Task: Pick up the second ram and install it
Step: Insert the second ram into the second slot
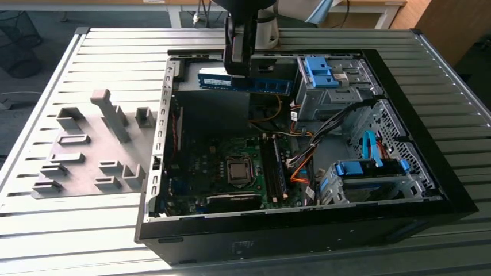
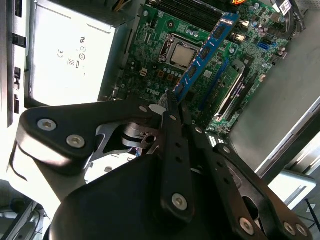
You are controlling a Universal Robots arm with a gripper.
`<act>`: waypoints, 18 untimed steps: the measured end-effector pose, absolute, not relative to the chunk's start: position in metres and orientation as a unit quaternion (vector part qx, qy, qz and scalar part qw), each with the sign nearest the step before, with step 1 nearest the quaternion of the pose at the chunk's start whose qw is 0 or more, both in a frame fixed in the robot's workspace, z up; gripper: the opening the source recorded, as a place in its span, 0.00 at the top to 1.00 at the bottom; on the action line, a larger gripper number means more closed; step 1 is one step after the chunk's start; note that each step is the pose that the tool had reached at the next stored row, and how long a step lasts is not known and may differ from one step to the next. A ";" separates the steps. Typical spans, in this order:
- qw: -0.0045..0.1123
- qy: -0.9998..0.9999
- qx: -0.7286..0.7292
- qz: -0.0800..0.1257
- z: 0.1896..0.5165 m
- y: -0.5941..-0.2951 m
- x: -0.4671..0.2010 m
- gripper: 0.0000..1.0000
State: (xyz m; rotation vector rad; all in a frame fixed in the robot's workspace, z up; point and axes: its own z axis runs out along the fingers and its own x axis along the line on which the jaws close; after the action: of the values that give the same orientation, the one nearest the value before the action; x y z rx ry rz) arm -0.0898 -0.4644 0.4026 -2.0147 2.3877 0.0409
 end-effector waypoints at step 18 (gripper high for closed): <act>0.009 0.789 -0.615 0.012 0.403 -0.464 -0.090 0.86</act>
State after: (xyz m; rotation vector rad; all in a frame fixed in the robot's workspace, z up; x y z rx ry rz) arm -0.0898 -0.4644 0.4025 -1.9208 2.4634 0.0386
